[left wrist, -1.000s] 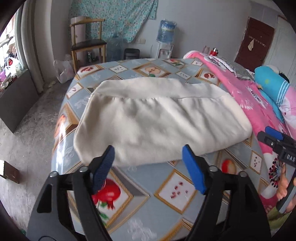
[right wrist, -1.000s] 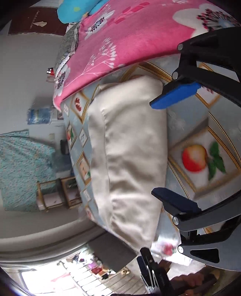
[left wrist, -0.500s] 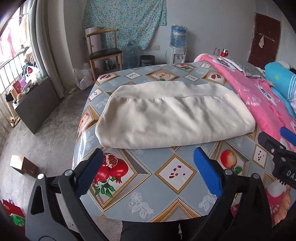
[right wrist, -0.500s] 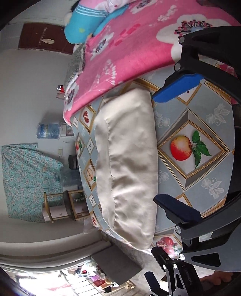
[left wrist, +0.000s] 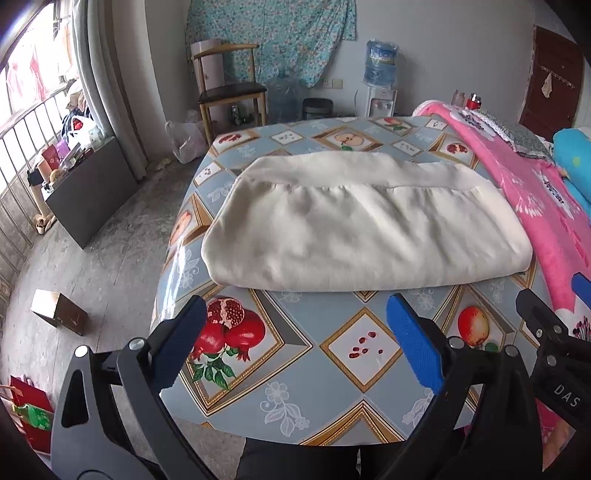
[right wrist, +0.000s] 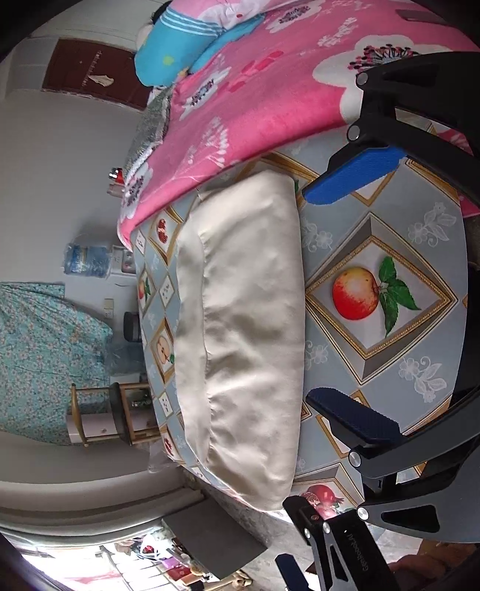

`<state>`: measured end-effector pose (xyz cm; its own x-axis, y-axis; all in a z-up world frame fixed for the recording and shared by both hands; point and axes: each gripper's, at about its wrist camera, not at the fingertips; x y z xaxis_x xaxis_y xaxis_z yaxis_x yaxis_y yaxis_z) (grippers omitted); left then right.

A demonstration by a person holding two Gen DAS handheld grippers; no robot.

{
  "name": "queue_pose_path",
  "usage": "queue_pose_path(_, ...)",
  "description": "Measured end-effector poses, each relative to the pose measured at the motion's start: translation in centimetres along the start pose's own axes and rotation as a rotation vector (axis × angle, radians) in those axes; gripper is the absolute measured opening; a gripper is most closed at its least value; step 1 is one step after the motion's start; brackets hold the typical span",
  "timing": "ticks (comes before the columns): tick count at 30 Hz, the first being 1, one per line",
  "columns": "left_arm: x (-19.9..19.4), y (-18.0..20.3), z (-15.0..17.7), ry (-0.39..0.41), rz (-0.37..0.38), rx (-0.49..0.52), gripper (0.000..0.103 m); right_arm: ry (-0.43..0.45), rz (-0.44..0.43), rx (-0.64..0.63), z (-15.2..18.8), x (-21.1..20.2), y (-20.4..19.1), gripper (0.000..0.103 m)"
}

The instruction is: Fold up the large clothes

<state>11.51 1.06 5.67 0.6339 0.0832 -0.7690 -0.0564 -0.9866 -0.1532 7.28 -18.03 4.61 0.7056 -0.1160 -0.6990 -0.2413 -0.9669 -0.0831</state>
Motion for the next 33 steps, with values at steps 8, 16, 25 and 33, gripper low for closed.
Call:
queue_pose_path(8,2.0,0.2,0.5,-0.071,0.044,-0.014,0.094,-0.066,0.005,-0.006,0.2,1.7,-1.0,0.097)
queue_pose_path(16,2.7,0.6,0.5,-0.088,0.064,-0.004,0.094,-0.101,0.028,-0.006,0.6,2.5,-1.1,0.097)
queue_pose_path(25,2.8,0.5,0.3,-0.092,0.079,-0.008,0.094,-0.105,0.044,-0.01,0.4,2.6,-1.1,0.097)
queue_pose_path(33,2.7,0.5,0.3,-0.091,0.081,-0.01,0.094,-0.098,0.046,-0.015,0.3,2.3,-1.3,0.097)
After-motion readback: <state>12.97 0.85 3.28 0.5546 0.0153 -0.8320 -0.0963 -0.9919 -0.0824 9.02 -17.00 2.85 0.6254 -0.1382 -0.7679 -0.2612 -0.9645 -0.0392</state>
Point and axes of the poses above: each gripper's, at about its wrist camera, not at the fingertips, and x roughly the way its jaws point, y to its right, z to its underside, and after that the axes turned 11 degrees about x, right-handed
